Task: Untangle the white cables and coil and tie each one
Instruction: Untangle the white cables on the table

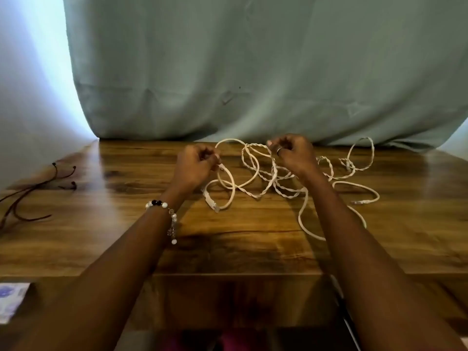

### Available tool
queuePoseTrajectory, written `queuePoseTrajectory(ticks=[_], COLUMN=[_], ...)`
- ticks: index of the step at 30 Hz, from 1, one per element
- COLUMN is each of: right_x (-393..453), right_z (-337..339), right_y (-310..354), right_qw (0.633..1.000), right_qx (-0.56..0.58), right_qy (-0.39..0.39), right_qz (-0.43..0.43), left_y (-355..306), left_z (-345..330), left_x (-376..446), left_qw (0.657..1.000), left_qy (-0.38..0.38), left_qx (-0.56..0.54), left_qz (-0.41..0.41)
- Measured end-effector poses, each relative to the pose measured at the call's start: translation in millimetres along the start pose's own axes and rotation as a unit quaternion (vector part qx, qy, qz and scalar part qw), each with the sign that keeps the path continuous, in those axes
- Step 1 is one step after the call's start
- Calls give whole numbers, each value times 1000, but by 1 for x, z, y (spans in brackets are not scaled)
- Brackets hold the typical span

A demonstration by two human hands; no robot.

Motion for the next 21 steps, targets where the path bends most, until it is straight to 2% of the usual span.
queuePoseTrajectory(ticks=[3,6,11,13,15,17,21], right_x=[14,22,21,19,21,20,12], right_z=[-9,-19,-28,-28,-25,-23,-26], right_y=[-7,-12,-7,-2,2,5,5], right_qw=[992,988,984,980,978,976,976], right_qx=[-81,-33,78,113,148,158,120], right_qy=[98,151,155,156,133,120,138], right_qz=[-5,-11,26,43,63,91,115], left_y=[3,5,26,36,38,33,26], left_z=[-14,-31,-44,-44,-40,-36,-29], left_x=[16,28,42,44,46,46,45], left_qw=[1000,999,994,993,995,997,990], left_qy=[11,28,50,65,51,24,7], left_qx=[-19,-22,-102,-102,-80,-62,-128], left_qz=[-3,-31,-6,5,-16,-43,-65])
Point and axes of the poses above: each hand's wrist, its own x-axis towards the middle knuckle, its own z-axis out of the back of the hand, y = z × x, the point moved 2 cm from there along x, towards the middle knuckle, and after that the axes turned 10 degrees about -y, right-handed, at the moved point
